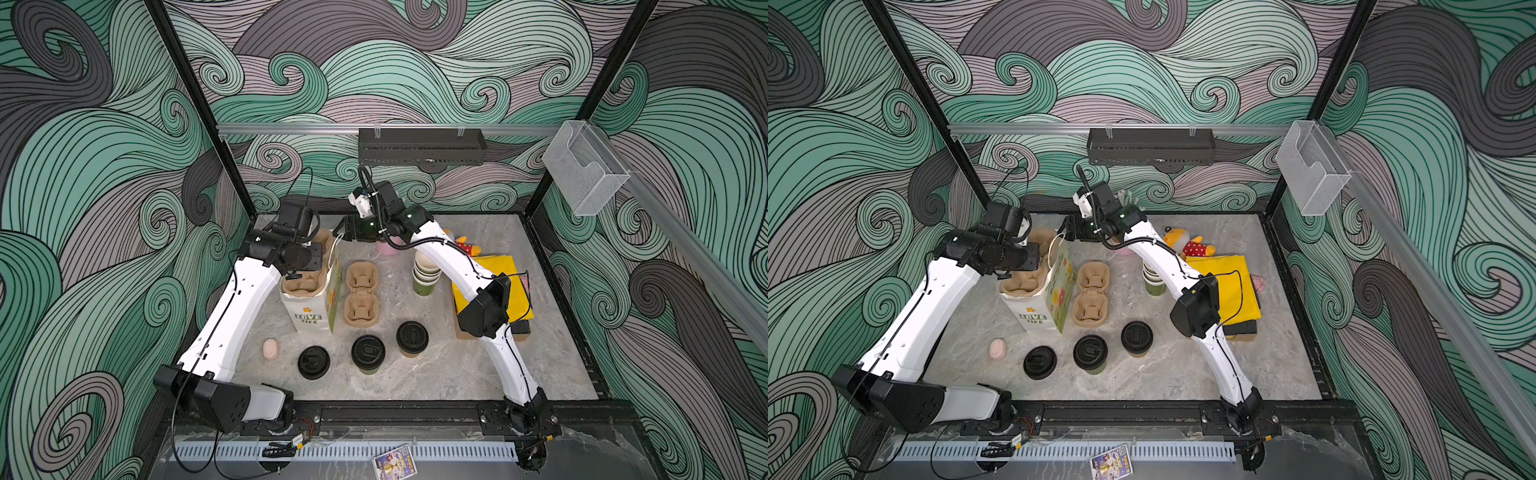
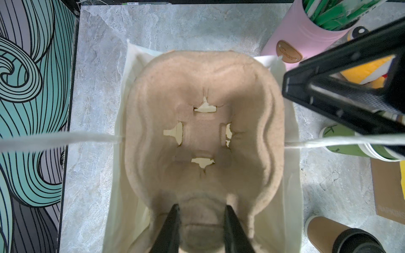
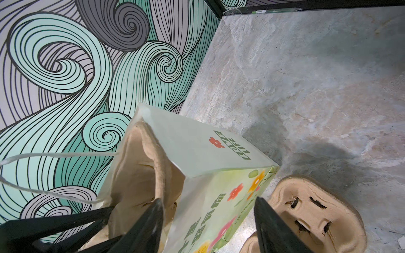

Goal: Pack the takeout coffee

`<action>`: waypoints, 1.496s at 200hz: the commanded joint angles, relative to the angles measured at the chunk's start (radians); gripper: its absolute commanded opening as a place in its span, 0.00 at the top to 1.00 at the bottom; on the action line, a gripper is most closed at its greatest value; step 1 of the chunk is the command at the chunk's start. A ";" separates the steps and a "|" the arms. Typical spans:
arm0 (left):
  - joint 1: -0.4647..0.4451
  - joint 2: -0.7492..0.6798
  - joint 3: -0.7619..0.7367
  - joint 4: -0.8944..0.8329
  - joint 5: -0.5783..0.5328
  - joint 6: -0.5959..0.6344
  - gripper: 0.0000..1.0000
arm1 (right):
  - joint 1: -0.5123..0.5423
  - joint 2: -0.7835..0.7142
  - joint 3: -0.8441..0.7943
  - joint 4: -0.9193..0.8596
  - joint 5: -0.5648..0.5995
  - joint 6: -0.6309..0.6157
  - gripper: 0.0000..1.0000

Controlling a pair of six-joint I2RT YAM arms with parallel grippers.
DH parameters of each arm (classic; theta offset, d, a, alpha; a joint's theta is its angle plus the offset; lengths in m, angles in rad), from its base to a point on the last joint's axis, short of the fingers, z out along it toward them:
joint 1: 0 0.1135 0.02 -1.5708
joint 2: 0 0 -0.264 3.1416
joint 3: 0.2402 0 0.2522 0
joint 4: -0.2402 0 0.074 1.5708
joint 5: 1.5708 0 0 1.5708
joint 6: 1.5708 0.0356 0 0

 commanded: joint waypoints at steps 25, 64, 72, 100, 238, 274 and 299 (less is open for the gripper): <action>-0.005 -0.017 -0.010 0.002 -0.006 0.016 0.96 | 0.006 0.005 -0.002 0.016 0.034 0.009 0.35; -0.005 -0.017 -0.012 0.006 -0.006 0.015 0.96 | 0.013 0.020 -0.007 0.015 0.063 0.013 0.35; -0.004 -0.017 -0.012 0.004 -0.006 0.015 0.96 | 0.016 0.027 -0.004 0.014 0.064 0.016 0.35; -0.005 -0.016 -0.011 0.004 -0.004 0.016 0.96 | 0.024 0.046 0.004 0.027 0.081 0.021 0.36; -0.005 -0.008 -0.044 -0.003 -0.001 0.023 0.96 | 0.028 0.118 0.072 0.132 0.147 0.065 0.36; -0.005 0.003 -0.051 -0.001 -0.004 0.028 0.96 | 0.027 0.113 0.073 0.154 0.147 0.071 0.36; -0.005 0.016 -0.049 0.002 -0.011 0.030 0.96 | 0.027 0.092 0.072 0.180 0.131 0.069 0.35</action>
